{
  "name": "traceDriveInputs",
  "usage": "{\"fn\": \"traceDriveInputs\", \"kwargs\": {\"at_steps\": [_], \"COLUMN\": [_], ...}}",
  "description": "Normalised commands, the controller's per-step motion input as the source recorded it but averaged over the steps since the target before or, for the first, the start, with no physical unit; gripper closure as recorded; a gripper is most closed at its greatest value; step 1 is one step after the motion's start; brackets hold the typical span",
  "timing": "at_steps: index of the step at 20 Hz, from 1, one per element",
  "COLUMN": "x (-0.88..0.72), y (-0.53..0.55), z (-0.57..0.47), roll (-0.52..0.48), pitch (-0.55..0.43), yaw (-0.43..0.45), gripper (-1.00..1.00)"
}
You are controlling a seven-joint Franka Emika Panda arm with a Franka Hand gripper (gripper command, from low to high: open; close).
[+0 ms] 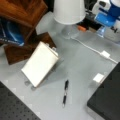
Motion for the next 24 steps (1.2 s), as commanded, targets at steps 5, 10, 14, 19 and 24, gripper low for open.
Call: {"fn": "traceDriveInputs", "kwargs": {"at_steps": [5,10,14,19,24], "x": [0.01,-0.08,-0.18,-0.29,-0.38], "y": [0.21,0.08,0.01,-0.05,-0.1], "z": [-0.29,-0.35,-0.34,-0.36,-0.48], "roll": [0.127,0.083,0.097,0.092,0.02], "pitch": [-0.107,-0.149,-0.186,-0.231,-0.282], "yaw": [0.004,0.027,0.015,-0.004,-0.028], "gripper": [1.0,1.0,1.0,1.0,1.0]}}
